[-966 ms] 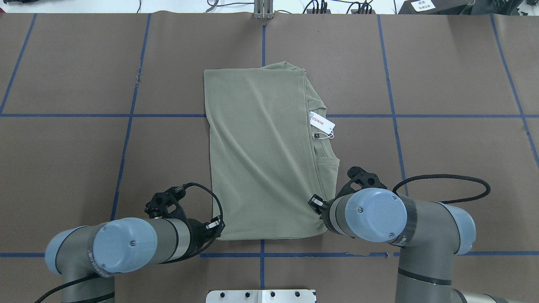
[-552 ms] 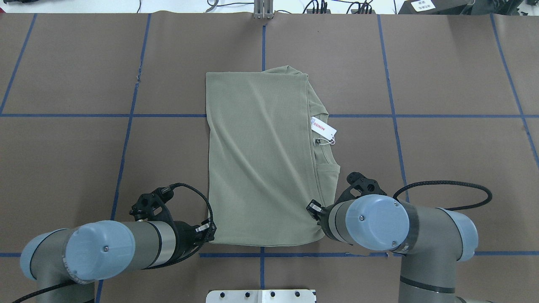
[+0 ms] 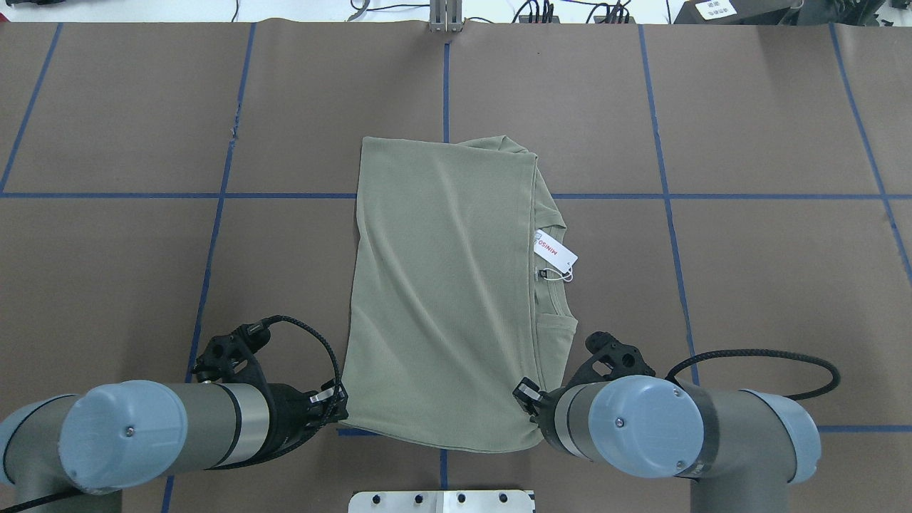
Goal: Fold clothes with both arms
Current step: 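Lift the near edge with both grippers and fold it away from the robot, then release the shirt and raise both grippers away from it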
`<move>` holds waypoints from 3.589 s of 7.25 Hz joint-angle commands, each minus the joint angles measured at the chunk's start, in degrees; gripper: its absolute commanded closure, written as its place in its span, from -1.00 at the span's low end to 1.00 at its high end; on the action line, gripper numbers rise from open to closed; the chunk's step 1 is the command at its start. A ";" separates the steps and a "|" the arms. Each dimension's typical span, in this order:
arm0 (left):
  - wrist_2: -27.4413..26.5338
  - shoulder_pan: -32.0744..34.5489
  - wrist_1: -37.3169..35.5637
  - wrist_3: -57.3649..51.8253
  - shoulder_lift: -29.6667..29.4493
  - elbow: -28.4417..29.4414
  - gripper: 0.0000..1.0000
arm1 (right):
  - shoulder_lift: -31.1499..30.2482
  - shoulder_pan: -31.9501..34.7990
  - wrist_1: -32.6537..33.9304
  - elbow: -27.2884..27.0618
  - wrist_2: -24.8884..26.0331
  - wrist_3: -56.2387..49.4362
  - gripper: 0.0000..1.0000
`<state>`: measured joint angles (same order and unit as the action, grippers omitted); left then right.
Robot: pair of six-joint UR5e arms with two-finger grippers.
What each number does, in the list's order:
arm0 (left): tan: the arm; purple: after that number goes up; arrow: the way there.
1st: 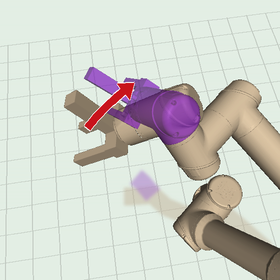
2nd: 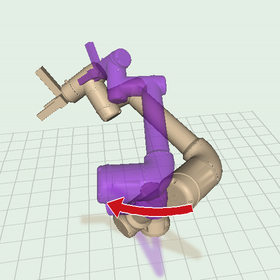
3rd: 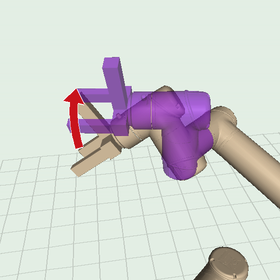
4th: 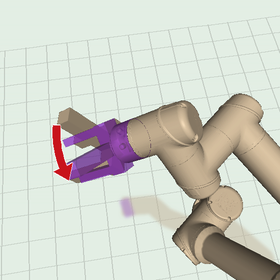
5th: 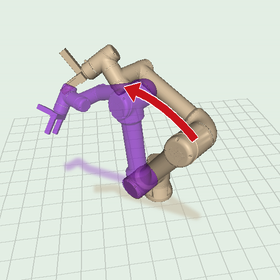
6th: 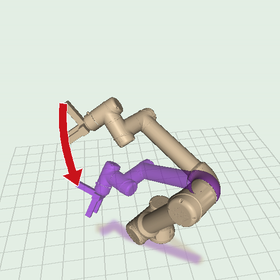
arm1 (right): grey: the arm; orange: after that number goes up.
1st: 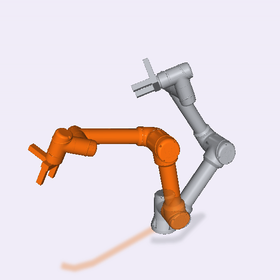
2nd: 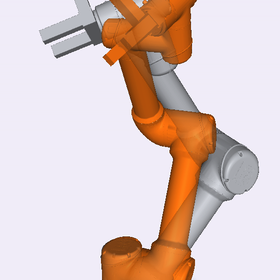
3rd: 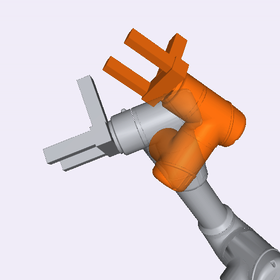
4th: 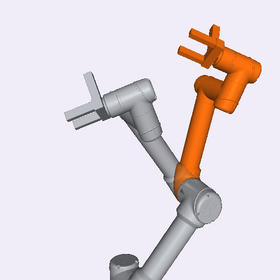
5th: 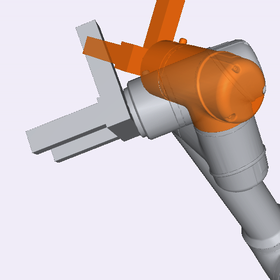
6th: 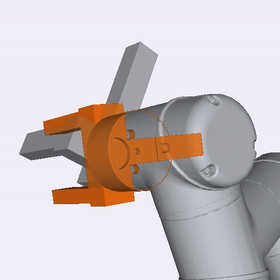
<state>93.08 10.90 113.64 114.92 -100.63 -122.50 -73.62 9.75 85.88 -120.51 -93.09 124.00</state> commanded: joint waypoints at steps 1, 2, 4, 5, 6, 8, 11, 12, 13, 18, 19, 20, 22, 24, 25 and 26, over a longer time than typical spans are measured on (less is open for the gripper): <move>0.18 1.65 -0.18 0.40 -1.66 -2.22 1.00 | -0.39 4.19 0.33 -3.06 0.36 0.10 1.00; 0.52 8.54 -0.96 -1.52 -6.20 0.74 1.00 | 0.32 7.79 0.25 -2.81 0.10 -0.07 1.00; 1.84 17.35 -4.48 -9.76 -15.44 9.08 1.00 | 6.34 16.22 0.07 3.13 -0.25 -2.70 1.00; 2.54 21.75 -3.44 -12.93 -16.35 12.51 1.00 | 10.13 19.83 -0.19 8.65 -0.51 -6.19 1.00; 2.46 24.14 -2.30 -16.01 -18.88 17.24 1.00 | 13.04 22.65 -0.36 13.84 -0.95 -8.14 1.00; 2.37 27.14 7.84 -16.56 -22.06 29.80 1.00 | 19.28 26.88 -5.51 26.57 -2.26 -9.39 1.00; 1.94 29.70 13.25 -20.17 -26.45 40.82 1.00 | 25.52 30.33 -12.32 41.10 -5.26 -15.09 1.00; 1.67 29.88 17.01 -20.34 -27.59 44.85 1.00 | 26.42 30.85 -15.37 45.06 -5.52 -17.54 1.00; -0.85 30.66 20.70 -22.52 -30.91 52.11 0.69 | 26.77 32.34 -20.62 50.67 -7.27 -25.05 -0.98; 10.90 38.91 22.59 -40.25 -27.90 52.66 -0.09 | 26.18 48.85 -25.42 55.91 -26.32 -53.13 -1.00; 15.34 41.19 22.41 -43.43 -23.78 48.27 -0.09 | 26.08 49.14 -24.11 55.12 -27.49 -53.25 -1.00; 17.64 42.26 22.06 -45.46 -20.69 44.66 -0.08 | 24.33 48.79 -21.40 50.68 -27.41 -52.73 -1.00; 24.40 44.37 22.06 -46.53 -14.98 38.07 -0.07 | 22.39 42.67 -14.29 40.40 -24.10 -49.57 -0.58; 27.50 46.39 21.53 -52.05 -9.86 33.30 -0.06 | 26.57 30.99 -11.53 38.59 -12.78 -40.98 0.54; 28.21 47.53 21.53 -52.94 -9.07 33.29 -0.06 | 28.08 28.33 -11.44 38.85 -10.30 -38.77 1.00; 28.56 47.72 21.53 -52.95 -8.97 33.29 -0.06 | 30.36 27.09 -11.70 41.55 -9.14 -39.01 1.00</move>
<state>120.95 57.95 135.21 62.57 -110.20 -88.95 -45.76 39.38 74.19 -80.95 -104.60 83.93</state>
